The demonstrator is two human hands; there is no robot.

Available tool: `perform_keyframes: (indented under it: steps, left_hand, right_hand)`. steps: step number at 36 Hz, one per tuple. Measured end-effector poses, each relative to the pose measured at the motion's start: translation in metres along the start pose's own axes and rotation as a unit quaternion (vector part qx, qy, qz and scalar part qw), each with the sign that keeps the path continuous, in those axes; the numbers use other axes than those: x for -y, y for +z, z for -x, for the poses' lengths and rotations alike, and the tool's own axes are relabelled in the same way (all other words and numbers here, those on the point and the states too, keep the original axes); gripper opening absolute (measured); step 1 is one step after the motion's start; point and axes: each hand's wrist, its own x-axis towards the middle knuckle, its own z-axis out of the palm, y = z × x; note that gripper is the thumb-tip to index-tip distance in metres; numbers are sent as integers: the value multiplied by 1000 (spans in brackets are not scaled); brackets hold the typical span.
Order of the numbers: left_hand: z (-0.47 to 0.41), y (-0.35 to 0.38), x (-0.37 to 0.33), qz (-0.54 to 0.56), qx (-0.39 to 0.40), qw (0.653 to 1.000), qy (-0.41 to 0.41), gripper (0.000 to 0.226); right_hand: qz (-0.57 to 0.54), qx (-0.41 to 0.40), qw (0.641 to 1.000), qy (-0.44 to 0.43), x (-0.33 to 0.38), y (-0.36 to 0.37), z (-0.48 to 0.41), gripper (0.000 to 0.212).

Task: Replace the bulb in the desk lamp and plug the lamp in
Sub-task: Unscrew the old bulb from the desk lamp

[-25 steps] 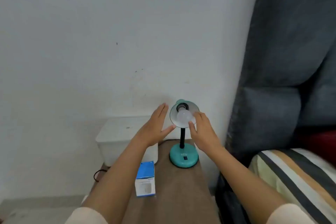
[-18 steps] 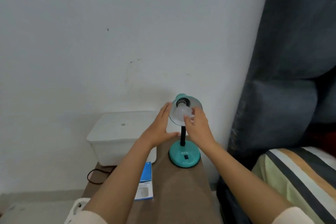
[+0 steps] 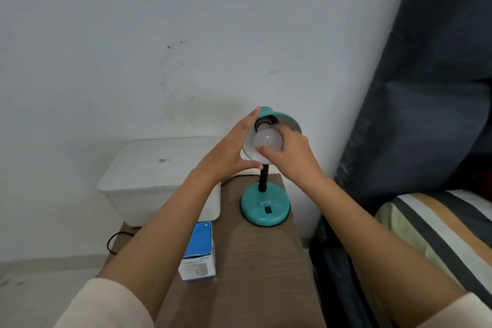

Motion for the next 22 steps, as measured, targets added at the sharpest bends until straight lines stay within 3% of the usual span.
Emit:
perform_keyframes:
  steps: [5, 8, 14, 22]
  left_hand:
    - [1, -1, 1, -4, -7, 1000, 1, 110]
    - [3, -1, -1, 1, -9, 1000, 0, 108]
    - [5, 6, -1, 7, -25, 1000, -10, 107]
    - [7, 7, 0, 18, -39, 999, -16, 102]
  right_hand:
    - [159, -19, 985, -71, 1, 5, 6, 55]
    - [93, -36, 993, -68, -1, 13, 10, 52]
    - [-66, -38, 997, 30, 3, 23, 10, 45]
    - [21, -33, 999, -24, 1, 21, 7, 55]
